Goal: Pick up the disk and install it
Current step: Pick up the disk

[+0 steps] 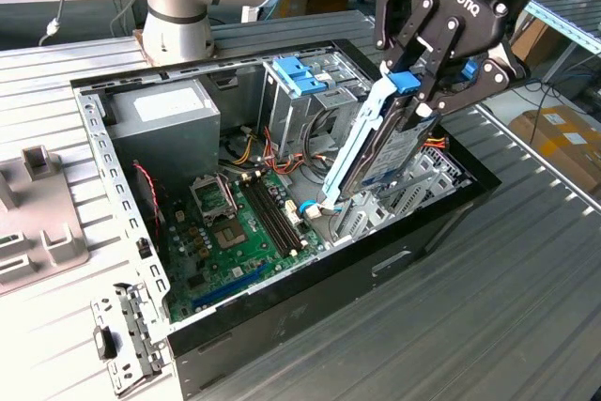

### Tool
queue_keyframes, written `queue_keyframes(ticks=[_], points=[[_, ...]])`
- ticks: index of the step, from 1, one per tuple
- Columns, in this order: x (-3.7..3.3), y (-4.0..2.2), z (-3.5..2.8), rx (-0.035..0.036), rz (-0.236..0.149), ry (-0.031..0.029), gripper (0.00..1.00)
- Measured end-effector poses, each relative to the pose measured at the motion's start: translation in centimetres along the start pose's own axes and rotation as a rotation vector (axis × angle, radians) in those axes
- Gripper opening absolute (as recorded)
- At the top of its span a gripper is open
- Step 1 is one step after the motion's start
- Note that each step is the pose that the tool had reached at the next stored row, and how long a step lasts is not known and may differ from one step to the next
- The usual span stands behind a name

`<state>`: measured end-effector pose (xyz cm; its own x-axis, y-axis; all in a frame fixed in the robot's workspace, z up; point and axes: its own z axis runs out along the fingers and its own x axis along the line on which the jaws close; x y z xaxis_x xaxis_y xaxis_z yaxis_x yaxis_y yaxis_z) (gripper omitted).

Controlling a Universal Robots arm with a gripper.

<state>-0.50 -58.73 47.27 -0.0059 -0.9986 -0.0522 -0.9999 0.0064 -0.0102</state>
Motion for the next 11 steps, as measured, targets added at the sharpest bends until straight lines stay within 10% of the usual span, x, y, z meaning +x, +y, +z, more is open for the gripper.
queue_keyframes(ticks=[11], points=[[0.62, -1.28, 0.02, -0.0004, 0.000, -0.0001, 0.37]])
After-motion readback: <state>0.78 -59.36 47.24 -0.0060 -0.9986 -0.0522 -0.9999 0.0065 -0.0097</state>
